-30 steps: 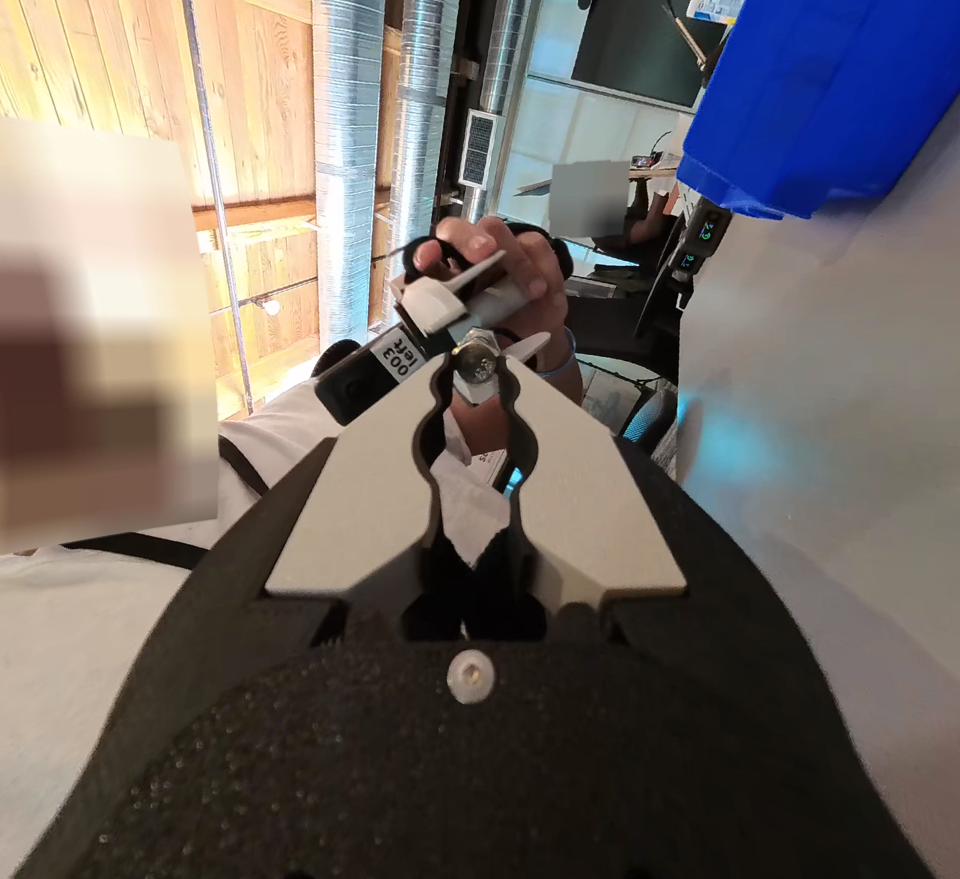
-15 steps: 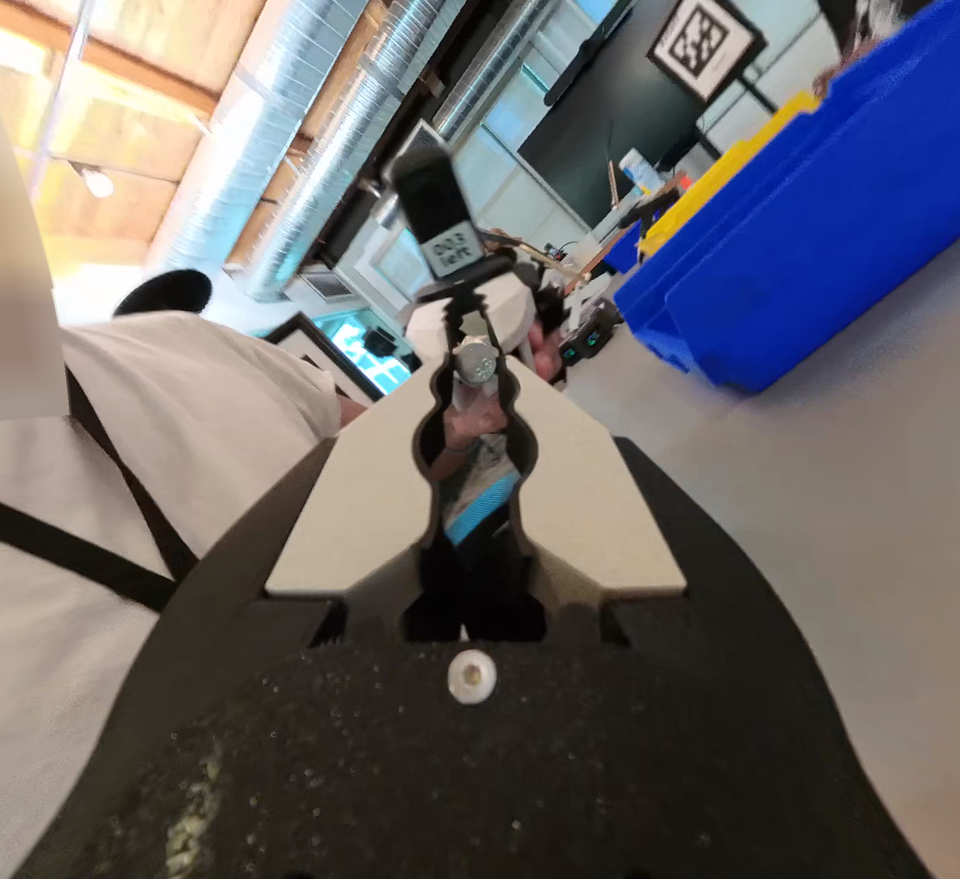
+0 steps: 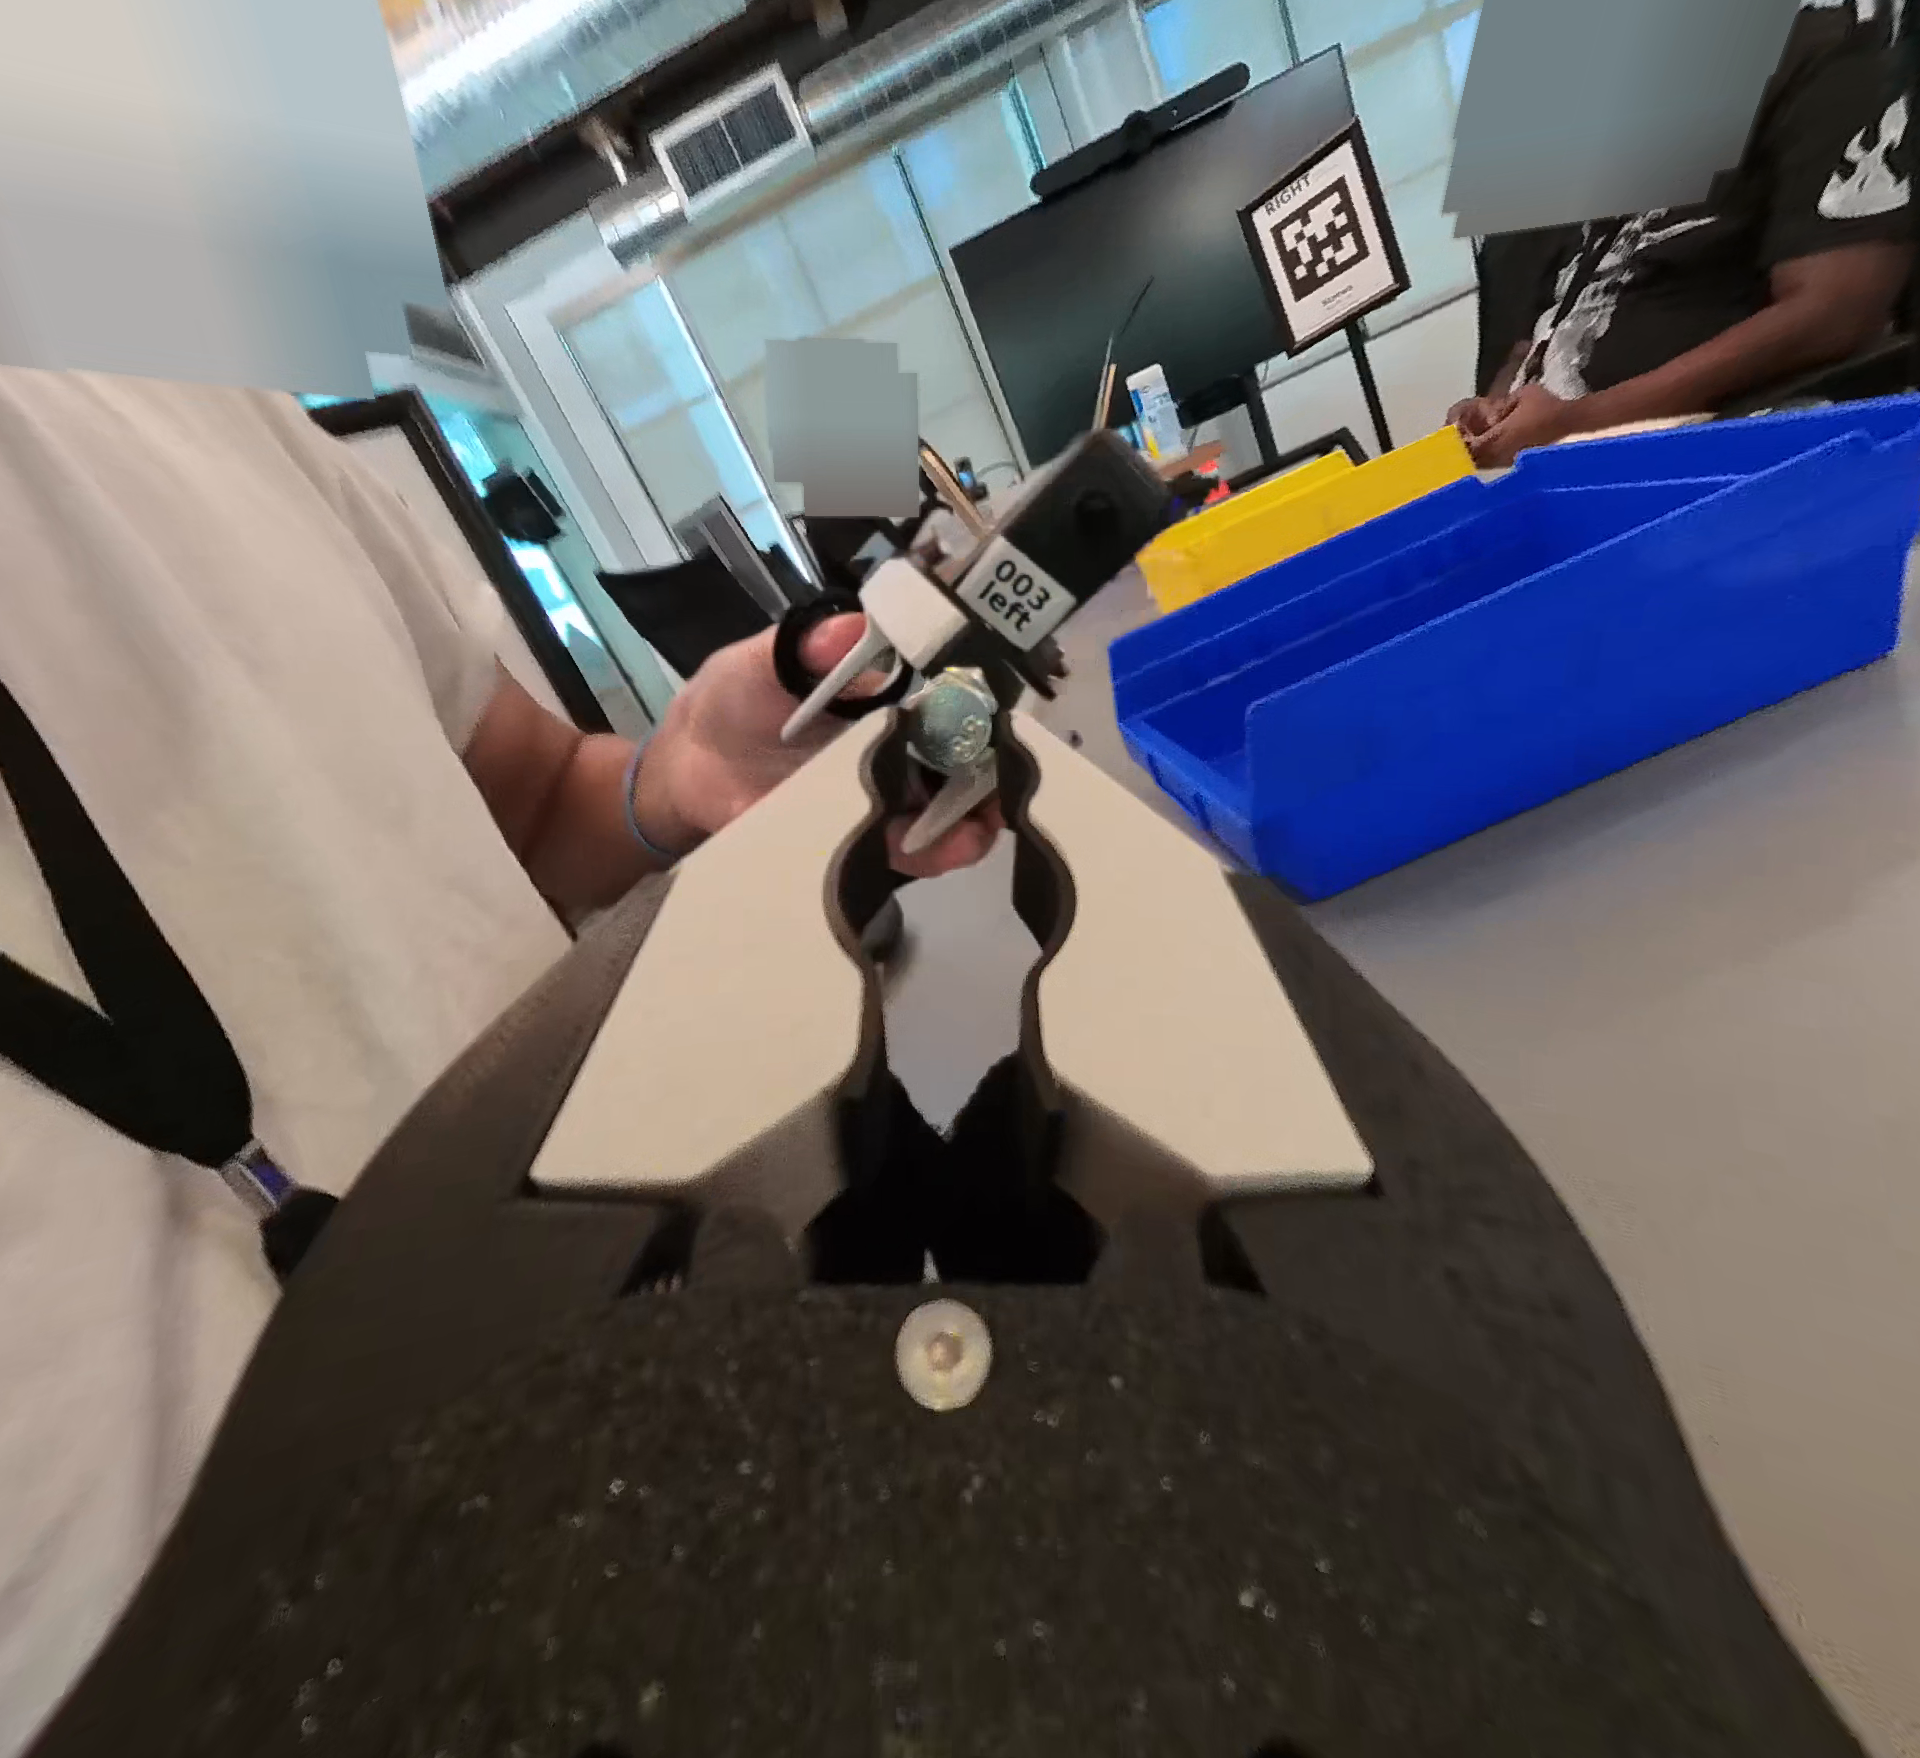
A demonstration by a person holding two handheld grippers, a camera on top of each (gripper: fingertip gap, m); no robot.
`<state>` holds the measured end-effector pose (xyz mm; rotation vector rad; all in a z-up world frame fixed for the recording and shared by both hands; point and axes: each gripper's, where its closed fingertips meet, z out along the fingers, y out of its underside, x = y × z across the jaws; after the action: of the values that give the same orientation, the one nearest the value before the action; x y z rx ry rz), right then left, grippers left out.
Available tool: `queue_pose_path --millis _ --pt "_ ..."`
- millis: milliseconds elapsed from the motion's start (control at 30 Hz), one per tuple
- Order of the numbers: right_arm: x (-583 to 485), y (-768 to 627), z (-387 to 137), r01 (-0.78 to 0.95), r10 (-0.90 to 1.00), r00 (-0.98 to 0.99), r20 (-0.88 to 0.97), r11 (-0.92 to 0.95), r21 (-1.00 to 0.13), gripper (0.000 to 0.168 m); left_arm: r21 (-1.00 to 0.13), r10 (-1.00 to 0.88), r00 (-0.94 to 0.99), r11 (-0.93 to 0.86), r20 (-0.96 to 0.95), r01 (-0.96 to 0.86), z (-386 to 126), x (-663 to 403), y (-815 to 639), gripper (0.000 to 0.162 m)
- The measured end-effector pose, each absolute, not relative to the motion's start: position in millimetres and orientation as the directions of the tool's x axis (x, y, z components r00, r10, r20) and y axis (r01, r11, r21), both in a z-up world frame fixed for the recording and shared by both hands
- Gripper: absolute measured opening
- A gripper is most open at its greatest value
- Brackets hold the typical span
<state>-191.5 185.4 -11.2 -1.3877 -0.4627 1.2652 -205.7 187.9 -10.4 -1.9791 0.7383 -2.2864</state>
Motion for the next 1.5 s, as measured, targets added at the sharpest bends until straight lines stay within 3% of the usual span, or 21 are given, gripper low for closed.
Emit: queue_pose_path --millis 33,133,267,333,400,500,533,700,867,1233,1367,1500 --pt "-191 186 -9 -0.409 0.839 0.322 -0.438 -0.294 -0.864 0.016 -0.447 -0.415 -0.170 -0.856 0.894 -0.261 -9 -205 191 0.018" --pt "-186 188 -2 -0.501 0.818 0.227 -0.528 -0.367 -0.784 0.016 -0.698 -0.698 -0.068 -0.698 0.713 -0.162 -2 -206 208 0.050" --pt "-179 201 -15 -0.558 0.720 0.149 -0.678 -0.504 -0.659 0.016 -0.945 -0.961 -0.070 -0.250 0.269 -0.210 3 -206 202 0.065" --pt "-179 204 -20 -0.568 0.675 0.086 -0.733 -0.572 -0.592 0.016 -0.946 -0.995 -0.088 -0.025 0.056 -0.324 -13 -206 198 0.062" --pt "-179 207 -25 -0.573 0.628 0.047 -0.777 -0.620 -0.536 0.016 -0.885 -0.992 -0.086 0.124 -0.095 -0.448 -33 -207 199 0.062" --pt "-184 207 -34 -0.548 0.558 -0.020 -0.829 -0.700 -0.458 0.016 -0.769 -0.954 -0.118 0.293 -0.276 -0.568 -52 -209 204 0.050" --pt "-186 206 -37 -0.533 0.533 -0.054 -0.845 -0.731 -0.426 0.016 -0.737 -0.932 -0.128 0.348 -0.340 -0.579 -53 -210 206 0.044" --pt "-185 203 -40 -0.522 0.446 -0.230 -0.865 -0.807 -0.277 0.016 -0.647 -0.851 -0.230 0.512 -0.473 -0.565 -52 -210 202 0.046" --pt "-191 200 -42 -0.486 0.437 -0.237 -0.868 -0.827 -0.284 0.016 -0.656 -0.812 -0.290 0.582 -0.507 -0.481 -41 -209 194 0.045" --pt "-198 195 -36 -0.460 0.425 -0.315 -0.849 -0.850 -0.255 0.016 -0.625 -0.760 -0.351 0.649 -0.546 -0.434 -44 -217 191 0.019" --pt "-195 198 -35 -0.486 0.458 -0.279 -0.844 -0.825 -0.287 0.016 -0.739 -0.879 -0.291 0.475 -0.377 -0.478 -45 -214 192 0.019" --pt "-190 197 -27 -0.528 0.584 -0.154 -0.797 -0.730 -0.433 0.016 -0.897 -0.974 -0.204 -0.001 0.102 -0.443 -37 -209 186 0.019"
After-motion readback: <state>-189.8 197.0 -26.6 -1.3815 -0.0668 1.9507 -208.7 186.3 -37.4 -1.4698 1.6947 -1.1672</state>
